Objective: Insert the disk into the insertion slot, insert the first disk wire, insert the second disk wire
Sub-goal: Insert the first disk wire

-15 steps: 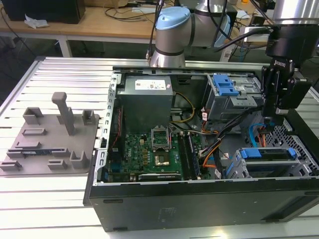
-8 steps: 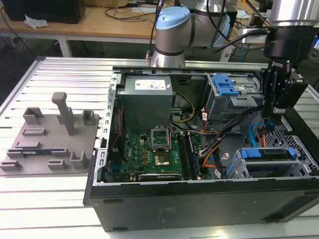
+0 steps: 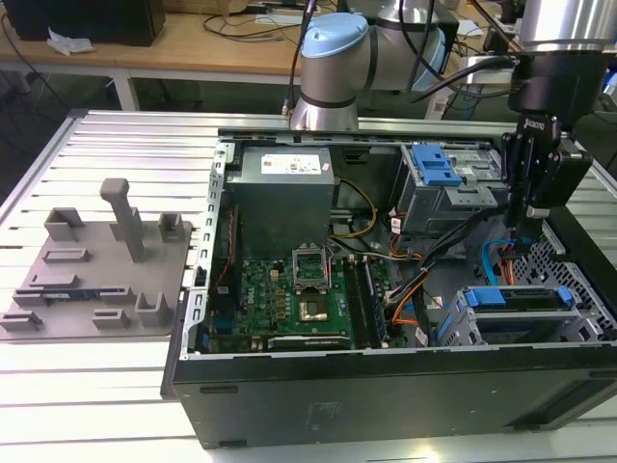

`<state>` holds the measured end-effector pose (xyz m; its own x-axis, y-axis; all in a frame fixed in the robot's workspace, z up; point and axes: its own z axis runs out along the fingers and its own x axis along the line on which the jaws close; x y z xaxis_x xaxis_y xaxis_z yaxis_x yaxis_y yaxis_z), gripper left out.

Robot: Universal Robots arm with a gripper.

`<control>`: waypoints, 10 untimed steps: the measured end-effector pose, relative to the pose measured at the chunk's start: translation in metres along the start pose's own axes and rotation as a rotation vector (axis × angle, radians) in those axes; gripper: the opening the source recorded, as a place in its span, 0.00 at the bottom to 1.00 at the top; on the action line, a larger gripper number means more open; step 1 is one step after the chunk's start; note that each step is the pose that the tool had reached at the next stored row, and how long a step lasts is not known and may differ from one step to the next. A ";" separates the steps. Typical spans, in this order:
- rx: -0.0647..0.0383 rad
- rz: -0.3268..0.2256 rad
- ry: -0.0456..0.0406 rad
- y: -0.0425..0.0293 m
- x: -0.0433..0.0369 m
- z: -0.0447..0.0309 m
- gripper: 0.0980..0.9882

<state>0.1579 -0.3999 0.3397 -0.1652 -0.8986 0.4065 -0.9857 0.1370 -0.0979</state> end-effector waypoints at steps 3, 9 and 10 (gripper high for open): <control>0.000 0.000 0.0002 0.0000 -0.0003 0.0003 0.32; 0.001 0.000 0.0038 0.0000 -0.0005 0.0003 0.23; 0.001 0.000 0.0044 0.0000 -0.0005 0.0003 0.23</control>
<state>0.1579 -0.3995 0.3392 -0.1651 -0.8968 0.4105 -0.9857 0.1364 -0.0986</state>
